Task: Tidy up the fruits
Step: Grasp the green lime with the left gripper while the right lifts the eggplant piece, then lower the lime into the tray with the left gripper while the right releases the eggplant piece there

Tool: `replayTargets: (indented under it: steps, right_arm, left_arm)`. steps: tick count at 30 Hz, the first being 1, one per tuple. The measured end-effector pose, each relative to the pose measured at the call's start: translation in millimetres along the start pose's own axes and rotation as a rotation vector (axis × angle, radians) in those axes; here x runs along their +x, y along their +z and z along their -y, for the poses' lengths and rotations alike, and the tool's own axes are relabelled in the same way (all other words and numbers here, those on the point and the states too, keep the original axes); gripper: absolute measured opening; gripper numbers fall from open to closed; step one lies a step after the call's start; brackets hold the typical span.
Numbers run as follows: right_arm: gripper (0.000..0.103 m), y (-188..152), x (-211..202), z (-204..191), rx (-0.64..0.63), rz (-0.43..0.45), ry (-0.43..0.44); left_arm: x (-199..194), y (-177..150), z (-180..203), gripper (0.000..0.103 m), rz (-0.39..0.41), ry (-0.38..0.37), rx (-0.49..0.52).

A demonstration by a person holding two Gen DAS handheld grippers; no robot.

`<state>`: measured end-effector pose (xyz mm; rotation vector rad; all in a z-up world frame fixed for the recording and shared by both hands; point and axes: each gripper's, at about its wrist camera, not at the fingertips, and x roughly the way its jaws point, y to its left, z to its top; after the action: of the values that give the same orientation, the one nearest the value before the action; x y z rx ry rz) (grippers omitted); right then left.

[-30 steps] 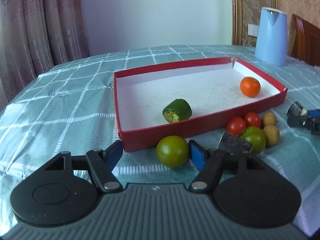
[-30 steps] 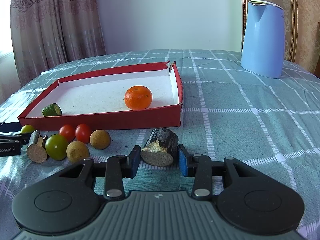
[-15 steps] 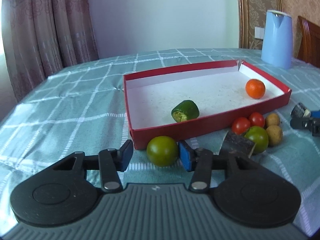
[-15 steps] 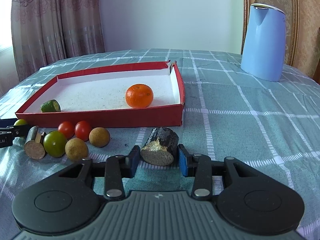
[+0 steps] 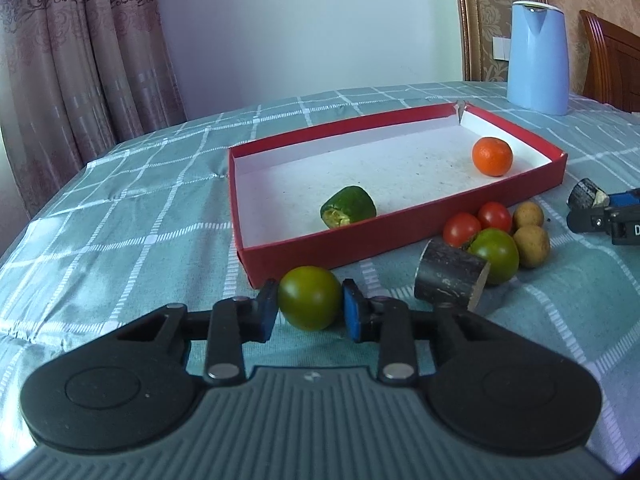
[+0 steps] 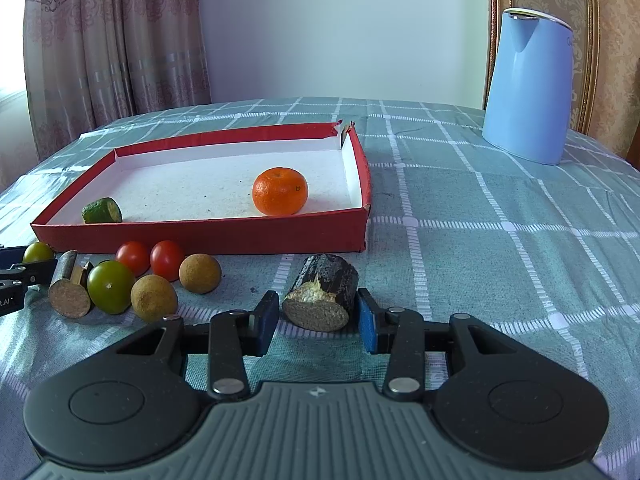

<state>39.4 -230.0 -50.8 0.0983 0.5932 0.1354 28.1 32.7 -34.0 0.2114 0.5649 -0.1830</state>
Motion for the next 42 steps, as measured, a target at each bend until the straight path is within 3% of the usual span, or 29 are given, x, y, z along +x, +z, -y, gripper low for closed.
replayTargets:
  steps: [13,22,32,42]
  right_arm:
    - [0.037,0,-3,10,0.056,0.016,0.035]
    - [0.037,2,-17,4,-0.016,0.08,0.012]
    - [0.037,40,-14,-18,-0.099,0.159,0.009]
    - [0.037,73,24,-51,-0.161,0.152,0.017]
  left_arm:
    - [-10,-2,-2,0.03,0.023,-0.01,-0.04]
    - [-11,12,-5,0.03,0.044,-0.036,-0.079]
    - [7,50,-3,0.03,0.07,-0.056,-0.105]
    - [49,73,-5,0.03,0.042,0.027,-0.118]
